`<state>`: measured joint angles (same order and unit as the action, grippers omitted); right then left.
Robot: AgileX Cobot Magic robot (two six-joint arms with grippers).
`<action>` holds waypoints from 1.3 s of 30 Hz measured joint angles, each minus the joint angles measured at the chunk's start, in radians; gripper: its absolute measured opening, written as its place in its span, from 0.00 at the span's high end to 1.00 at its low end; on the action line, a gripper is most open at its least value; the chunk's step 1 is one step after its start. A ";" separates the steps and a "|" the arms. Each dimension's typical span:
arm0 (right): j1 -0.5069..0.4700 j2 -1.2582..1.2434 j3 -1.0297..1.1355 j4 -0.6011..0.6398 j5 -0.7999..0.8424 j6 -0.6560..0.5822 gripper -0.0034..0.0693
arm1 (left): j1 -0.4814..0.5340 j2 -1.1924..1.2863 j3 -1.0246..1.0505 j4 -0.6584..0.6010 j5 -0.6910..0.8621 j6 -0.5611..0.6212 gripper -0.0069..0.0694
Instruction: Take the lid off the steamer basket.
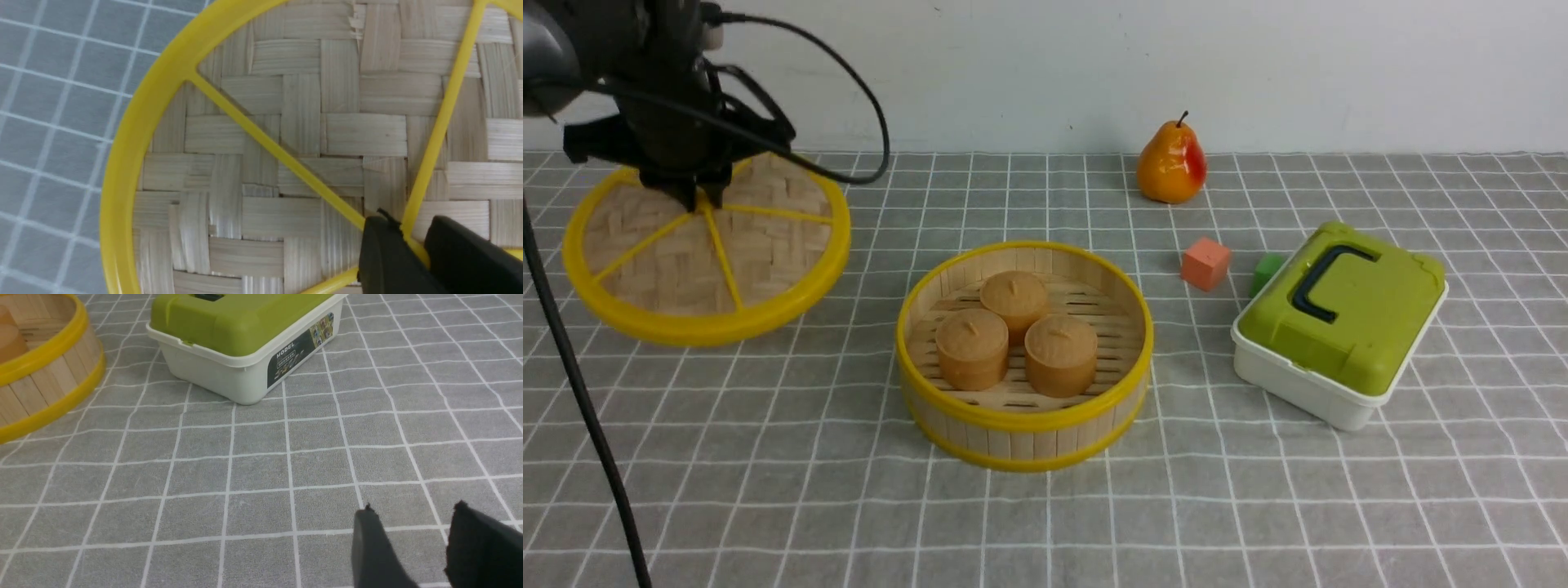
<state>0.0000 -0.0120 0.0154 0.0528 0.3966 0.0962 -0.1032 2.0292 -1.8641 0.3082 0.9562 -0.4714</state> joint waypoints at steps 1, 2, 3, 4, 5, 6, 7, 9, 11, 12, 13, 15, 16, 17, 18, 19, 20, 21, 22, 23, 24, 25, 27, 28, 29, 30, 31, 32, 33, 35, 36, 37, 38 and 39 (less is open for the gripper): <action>0.000 0.000 0.000 0.000 0.000 0.000 0.62 | -0.001 0.008 0.026 -0.002 -0.041 -0.005 0.77; 0.000 0.000 0.000 0.000 0.000 0.000 0.62 | -0.006 0.023 0.059 -0.007 -0.069 -0.011 0.77; 0.000 0.000 0.000 0.000 0.000 0.000 0.62 | -0.009 0.033 0.076 -0.009 -0.090 -0.014 0.77; 0.000 0.000 0.000 0.000 0.000 0.000 0.62 | -0.015 0.047 0.091 -0.011 -0.105 -0.016 0.77; 0.000 0.000 0.000 0.000 0.000 0.000 0.62 | -0.019 0.063 0.099 -0.012 -0.115 -0.017 0.77; 0.000 0.000 0.000 0.000 0.000 0.000 0.62 | -0.024 0.079 0.101 -0.013 -0.122 -0.018 0.77; 0.000 0.000 0.000 0.000 0.000 0.000 0.62 | -0.026 0.094 0.101 -0.014 -0.127 -0.019 0.77; 0.000 0.000 0.000 0.000 0.000 0.000 0.62 | -0.027 0.111 0.101 -0.012 -0.137 -0.019 0.77; 0.000 0.000 0.000 0.000 0.000 0.000 0.62 | -0.027 0.123 0.102 -0.015 -0.139 -0.019 0.76; 0.000 0.000 0.000 0.000 0.000 0.000 0.62 | -0.027 0.123 0.102 -0.019 -0.140 -0.021 0.74; 0.000 0.000 0.000 0.000 0.000 0.000 0.62 | -0.027 0.121 0.102 -0.025 -0.146 -0.021 0.71; 0.000 0.000 0.000 0.000 0.000 0.000 0.62 | -0.027 0.108 0.103 -0.039 -0.171 -0.021 0.64; 0.000 0.000 0.000 0.000 0.000 0.000 0.62 | -0.027 0.094 0.103 -0.052 -0.188 -0.021 0.60; 0.000 0.000 0.000 0.000 0.000 0.000 0.62 | -0.027 0.076 0.103 -0.065 -0.207 -0.021 0.57; 0.000 0.000 0.000 0.000 0.000 0.000 0.62 | -0.027 0.054 0.103 -0.077 -0.225 -0.021 0.55; 0.000 0.000 0.000 0.000 0.000 0.000 0.62 | -0.027 0.033 0.103 -0.087 -0.241 -0.021 0.53; 0.000 0.000 0.000 0.000 0.000 0.000 0.62 | -0.027 0.003 0.103 -0.097 -0.251 -0.019 0.52; 0.000 0.000 0.000 0.000 0.000 0.000 0.62 | -0.027 -0.029 0.103 -0.103 -0.254 -0.017 0.52; 0.000 0.000 0.000 0.000 0.000 0.000 0.62 | -0.028 -0.066 0.104 -0.111 -0.256 -0.007 0.52; 0.000 0.000 0.000 0.000 0.000 0.000 0.62 | -0.028 -0.108 0.110 -0.113 -0.258 0.005 0.53; 0.000 0.000 0.000 0.000 0.000 0.000 0.62 | -0.028 -0.146 0.119 -0.116 -0.259 0.014 0.54; 0.000 0.000 0.000 0.000 0.000 0.000 0.62 | -0.028 -0.199 0.136 -0.118 -0.265 0.028 0.55; 0.000 0.000 0.000 0.000 0.000 0.000 0.62 | -0.028 -0.316 0.186 -0.132 -0.289 0.062 0.60; 0.000 0.000 0.000 0.000 0.000 0.000 0.62 | -0.028 -0.405 0.233 -0.152 -0.313 0.086 0.63; 0.000 0.000 0.000 0.000 0.000 0.000 0.62 | -0.028 -0.470 0.270 -0.168 -0.347 0.104 0.65; 0.000 0.000 0.000 0.000 0.000 0.000 0.62 | -0.028 -0.552 0.321 -0.191 -0.388 0.128 0.68; 0.000 0.000 0.000 0.000 0.000 0.000 0.62 | -0.028 -0.653 0.390 -0.222 -0.434 0.157 0.72; 0.000 0.000 0.000 0.000 0.000 0.000 0.62 | -0.028 -0.720 0.441 -0.238 -0.472 0.171 0.74; 0.000 0.000 0.000 0.000 0.000 0.000 0.62 | -0.028 -0.819 0.523 -0.273 -0.525 0.199 0.79; 0.000 0.000 0.000 0.000 0.000 0.000 0.62 | -0.028 -0.962 0.655 -0.308 -0.591 0.219 0.84; 0.000 0.000 0.000 0.000 0.000 0.000 0.62 | -0.028 -1.023 0.715 -0.322 -0.613 0.225 0.88; 0.000 0.000 0.000 0.000 0.000 0.000 0.62 | -0.028 -1.112 0.805 -0.334 -0.639 0.228 0.91; 0.000 0.000 0.000 0.000 0.000 0.000 0.62 | -0.028 -1.182 0.879 -0.343 -0.654 0.231 0.93; 0.000 0.000 0.000 0.000 0.000 0.000 0.62 | -0.028 -1.250 0.949 -0.350 -0.664 0.233 0.93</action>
<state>0.0000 -0.0120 0.0154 0.0528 0.3966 0.0962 -0.1312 0.7795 -0.9149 -0.0417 0.2926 -0.2387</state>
